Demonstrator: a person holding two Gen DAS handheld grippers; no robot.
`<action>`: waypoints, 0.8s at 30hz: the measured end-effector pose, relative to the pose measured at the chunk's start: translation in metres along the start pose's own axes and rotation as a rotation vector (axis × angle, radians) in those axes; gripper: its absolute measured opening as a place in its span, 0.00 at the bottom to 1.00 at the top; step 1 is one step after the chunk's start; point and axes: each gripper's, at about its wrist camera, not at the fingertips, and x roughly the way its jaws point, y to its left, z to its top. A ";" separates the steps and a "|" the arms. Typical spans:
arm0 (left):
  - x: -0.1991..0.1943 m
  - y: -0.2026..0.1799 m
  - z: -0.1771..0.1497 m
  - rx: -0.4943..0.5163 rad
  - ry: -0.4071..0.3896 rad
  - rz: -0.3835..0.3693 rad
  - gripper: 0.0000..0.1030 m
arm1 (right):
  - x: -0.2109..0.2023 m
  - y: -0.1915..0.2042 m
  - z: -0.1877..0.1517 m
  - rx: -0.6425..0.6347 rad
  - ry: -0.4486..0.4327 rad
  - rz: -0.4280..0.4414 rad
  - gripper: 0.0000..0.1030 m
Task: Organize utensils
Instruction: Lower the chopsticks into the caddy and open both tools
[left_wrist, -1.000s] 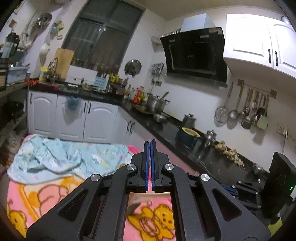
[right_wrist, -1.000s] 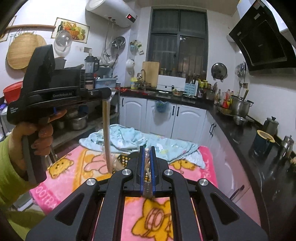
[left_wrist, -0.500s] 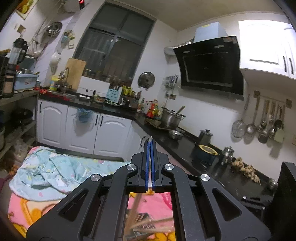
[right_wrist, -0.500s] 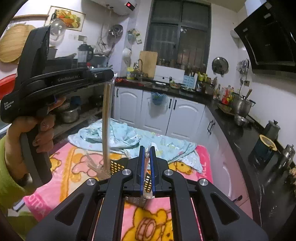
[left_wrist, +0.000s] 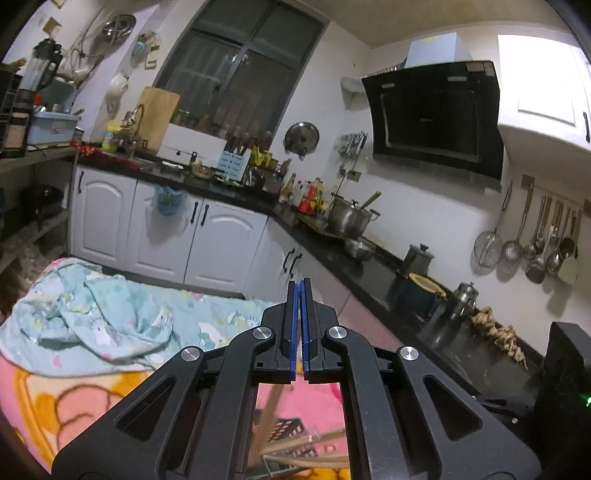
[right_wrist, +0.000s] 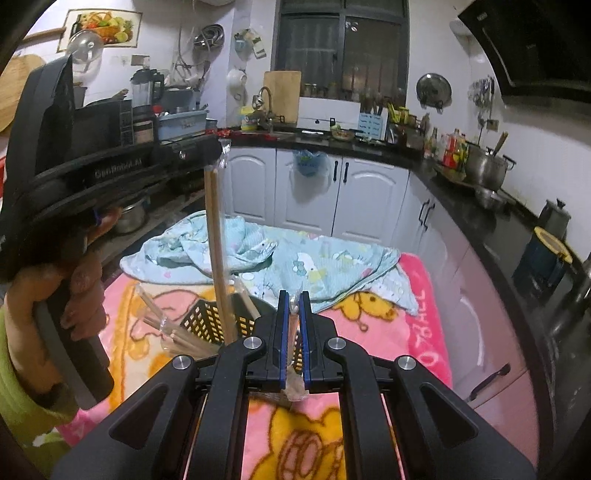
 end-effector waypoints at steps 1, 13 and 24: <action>0.002 0.001 -0.004 0.002 0.007 -0.001 0.00 | 0.002 0.000 -0.002 0.008 0.004 0.003 0.06; 0.017 0.014 -0.024 -0.027 0.042 0.003 0.00 | -0.011 -0.005 -0.024 0.060 -0.010 0.013 0.37; 0.028 0.016 -0.043 0.000 0.107 0.021 0.00 | -0.036 -0.004 -0.068 0.086 -0.006 0.026 0.46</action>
